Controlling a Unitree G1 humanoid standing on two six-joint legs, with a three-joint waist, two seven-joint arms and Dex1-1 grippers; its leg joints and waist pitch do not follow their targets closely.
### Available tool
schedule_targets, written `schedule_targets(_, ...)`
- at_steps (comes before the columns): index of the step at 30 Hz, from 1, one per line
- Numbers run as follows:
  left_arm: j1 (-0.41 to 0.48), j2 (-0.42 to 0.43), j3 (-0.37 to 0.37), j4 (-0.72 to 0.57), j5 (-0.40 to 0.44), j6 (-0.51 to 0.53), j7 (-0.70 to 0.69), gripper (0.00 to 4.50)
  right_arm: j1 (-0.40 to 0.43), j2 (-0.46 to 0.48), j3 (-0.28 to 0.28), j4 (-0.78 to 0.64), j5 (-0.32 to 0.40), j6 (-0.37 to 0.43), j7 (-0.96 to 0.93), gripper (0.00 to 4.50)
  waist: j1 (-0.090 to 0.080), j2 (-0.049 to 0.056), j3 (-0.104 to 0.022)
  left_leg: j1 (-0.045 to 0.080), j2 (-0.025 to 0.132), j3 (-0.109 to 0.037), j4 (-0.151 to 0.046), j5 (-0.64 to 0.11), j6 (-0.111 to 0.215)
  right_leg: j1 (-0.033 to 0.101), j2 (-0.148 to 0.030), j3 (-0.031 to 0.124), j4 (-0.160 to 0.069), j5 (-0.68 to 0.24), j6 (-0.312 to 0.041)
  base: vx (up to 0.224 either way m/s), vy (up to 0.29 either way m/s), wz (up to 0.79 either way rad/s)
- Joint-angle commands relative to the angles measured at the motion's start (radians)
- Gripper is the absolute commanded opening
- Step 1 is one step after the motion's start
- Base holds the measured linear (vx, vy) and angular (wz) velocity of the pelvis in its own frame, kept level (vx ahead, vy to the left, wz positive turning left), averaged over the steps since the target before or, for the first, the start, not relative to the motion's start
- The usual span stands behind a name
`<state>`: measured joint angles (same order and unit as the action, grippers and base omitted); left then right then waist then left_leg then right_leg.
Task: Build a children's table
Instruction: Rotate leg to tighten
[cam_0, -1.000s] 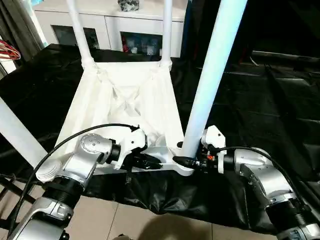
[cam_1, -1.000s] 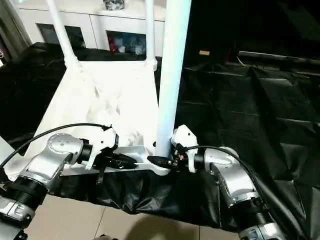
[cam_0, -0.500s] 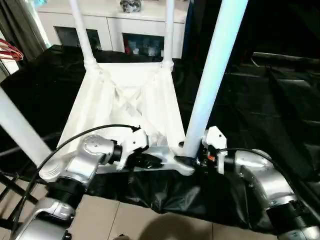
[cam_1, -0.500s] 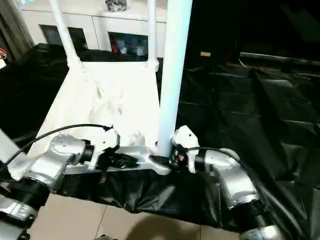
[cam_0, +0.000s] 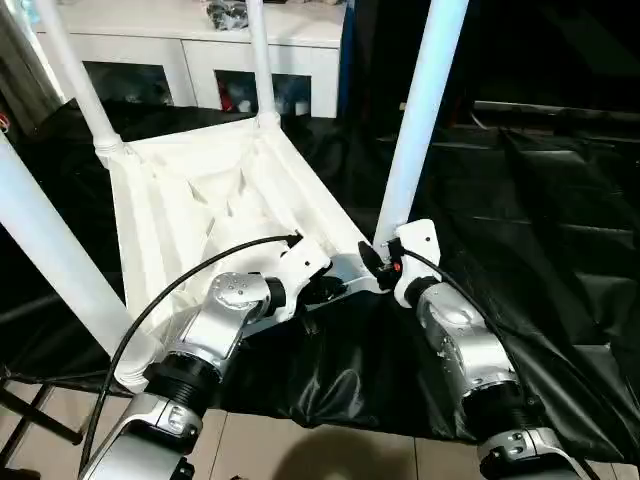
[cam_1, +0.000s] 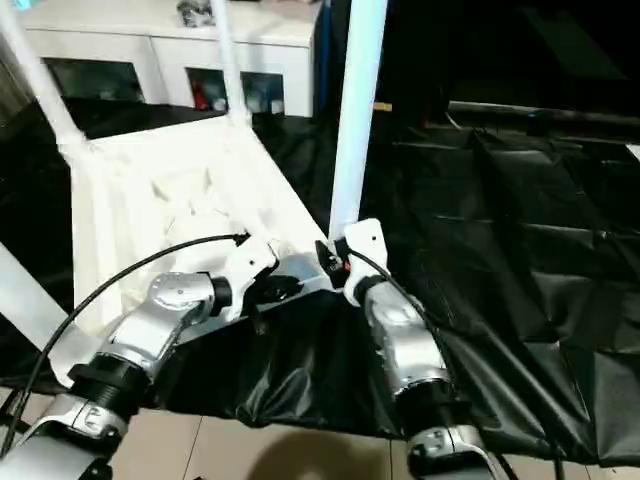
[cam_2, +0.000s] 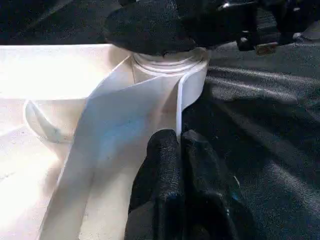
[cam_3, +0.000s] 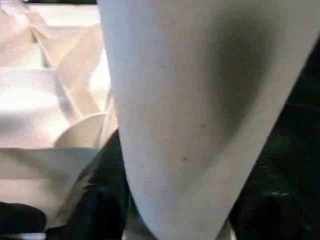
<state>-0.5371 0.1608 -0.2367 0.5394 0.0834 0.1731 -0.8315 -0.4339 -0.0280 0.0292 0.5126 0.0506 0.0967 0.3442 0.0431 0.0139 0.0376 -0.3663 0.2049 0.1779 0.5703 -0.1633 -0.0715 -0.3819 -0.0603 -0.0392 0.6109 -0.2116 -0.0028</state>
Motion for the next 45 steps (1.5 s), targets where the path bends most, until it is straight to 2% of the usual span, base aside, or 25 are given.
schedule_targets(1,-0.017,-0.031,-0.030,-0.048,-0.035,-0.023,-0.022,0.00,0.025,0.057,0.098,0.006,0.042,0.040,0.141,2.95,0.002,-0.004,-0.046,0.008,0.021,-0.008,-0.067,-0.274,0.010,0.030,-0.068,0.040,-0.087,-0.212,-0.175,0.000,0.000,0.00)
schedule_targets(2,-0.012,-0.021,-0.029,-0.055,-0.039,-0.030,-0.039,0.00,0.030,0.042,0.107,-0.007,0.042,0.044,0.165,2.95,0.002,-0.006,-0.046,0.008,0.021,-0.009,-0.067,-0.278,0.011,0.032,-0.067,0.039,-0.087,-0.216,-0.173,0.000,0.000,0.00)
schedule_targets(3,-0.008,-0.008,-0.027,-0.062,-0.045,-0.033,-0.059,0.00,0.036,0.021,0.116,-0.026,0.042,0.048,0.190,3.19,0.001,-0.004,-0.046,0.008,0.022,-0.009,-0.068,-0.274,0.011,0.030,-0.067,0.040,-0.087,-0.214,-0.174,0.000,0.000,0.00)
schedule_targets(4,-0.004,0.007,-0.026,-0.067,-0.053,-0.038,-0.082,0.00,0.043,-0.002,0.122,-0.049,0.050,0.055,0.226,3.19,0.001,-0.001,-0.047,0.008,0.022,-0.009,-0.068,-0.272,0.011,0.032,-0.067,0.039,-0.086,-0.208,-0.175,0.000,0.000,0.00)
schedule_targets(6,0.002,0.029,-0.023,-0.075,-0.064,-0.048,-0.121,0.00,0.055,-0.039,0.130,-0.084,0.065,0.062,0.287,3.19,0.002,-0.003,-0.049,0.005,0.023,-0.008,-0.065,-0.242,0.020,0.035,-0.066,0.040,-0.081,-0.146,-0.186,0.000,0.000,0.00)
schedule_targets(7,0.004,0.047,-0.018,-0.079,-0.070,-0.050,-0.145,0.00,0.063,-0.072,0.138,-0.108,0.075,0.068,0.341,3.19,0.002,0.002,-0.051,0.006,0.022,-0.008,-0.063,-0.231,0.024,0.036,-0.065,0.039,-0.078,-0.113,-0.196,0.000,0.000,0.00)
schedule_targets(9,0.008,0.077,-0.012,-0.080,-0.085,-0.067,-0.196,0.00,0.076,-0.134,0.152,-0.142,0.089,0.075,0.434,3.19,0.002,0.005,-0.051,0.005,0.021,-0.007,-0.061,-0.216,0.034,0.040,-0.064,0.038,-0.075,-0.068,-0.214,0.000,0.000,0.00)
schedule_targets(13,0.018,0.126,-0.012,-0.075,-0.099,-0.096,-0.278,0.00,0.092,-0.222,0.167,-0.185,0.105,0.089,0.579,3.19,0.003,0.003,-0.050,0.007,0.023,-0.005,-0.059,-0.224,0.040,0.040,-0.065,0.038,-0.076,-0.077,-0.226,0.000,0.000,0.00)
schedule_targets(17,0.017,0.146,-0.007,-0.066,-0.108,-0.103,-0.311,0.00,0.097,-0.262,0.170,-0.201,0.112,0.095,0.650,3.19,0.013,0.001,-0.049,0.010,0.025,-0.004,-0.059,-0.239,0.038,0.038,-0.066,0.037,-0.076,-0.112,-0.229,0.000,0.000,0.00)
schedule_targets(19,0.016,0.162,-0.009,-0.064,-0.117,-0.111,-0.340,0.00,0.096,-0.285,0.180,-0.205,0.117,0.095,0.681,2.95,0.017,0.001,-0.049,0.011,0.027,-0.005,-0.061,-0.238,0.034,0.037,-0.067,0.037,-0.077,-0.121,-0.228,0.000,0.000,0.00)
schedule_targets(21,0.018,0.182,-0.009,-0.066,-0.131,-0.117,-0.384,0.00,0.095,-0.304,0.195,-0.214,0.125,0.106,0.722,2.95,0.020,0.000,-0.049,0.011,0.027,-0.005,-0.060,-0.232,0.033,0.037,-0.066,0.037,-0.075,-0.114,-0.228,0.000,0.000,0.00)
schedule_targets(25,0.021,0.199,-0.011,-0.063,-0.136,-0.124,-0.415,0.00,0.096,-0.311,0.203,-0.220,0.125,0.105,0.741,2.65,0.024,0.004,-0.052,0.010,0.026,-0.003,-0.058,-0.209,0.038,0.038,-0.065,0.036,-0.070,-0.067,-0.237,0.000,0.000,0.00)
schedule_targets(28,0.020,0.217,-0.014,-0.051,-0.140,-0.136,-0.447,0.00,0.097,-0.315,0.208,-0.230,0.123,0.110,0.758,2.35,0.024,0.000,-0.051,0.010,0.025,-0.003,-0.058,-0.217,0.036,0.038,-0.065,0.035,-0.071,-0.083,-0.237,0.000,0.000,0.00)
schedule_targets(31,0.013,0.228,-0.020,-0.037,-0.137,-0.144,-0.474,0.00,0.098,-0.322,0.217,-0.239,0.124,0.115,0.776,2.11,0.025,0.002,-0.051,0.011,0.027,-0.003,-0.059,-0.216,0.034,0.038,-0.065,0.035,-0.070,-0.089,-0.234,0.000,0.000,0.00)
schedule_targets(35,-0.001,0.228,-0.021,-0.024,-0.133,-0.145,-0.479,0.00,0.108,-0.329,0.228,-0.244,0.123,0.115,0.791,1.99,0.031,-0.003,-0.051,0.011,0.027,-0.003,-0.058,-0.212,0.034,0.037,-0.066,0.036,-0.069,-0.094,-0.232,0.000,0.000,0.00)
schedule_targets(42,0.022,0.204,-0.017,-0.049,-0.127,-0.132,-0.424,0.00,0.134,-0.289,0.225,-0.240,0.107,0.115,0.715,1.96,0.039,0.000,-0.051,0.011,0.027,-0.003,-0.059,-0.212,0.026,0.036,-0.068,0.037,-0.070,-0.102,-0.222,0.000,0.000,0.00)
schedule_targets(45,0.024,0.178,-0.009,-0.053,-0.119,-0.110,-0.362,0.00,0.133,-0.249,0.201,-0.207,0.084,0.115,0.611,1.96,0.036,-0.002,-0.045,0.014,0.026,-0.004,-0.063,-0.257,0.012,0.032,-0.069,0.038,-0.078,-0.187,-0.208,0.000,0.000,0.00)
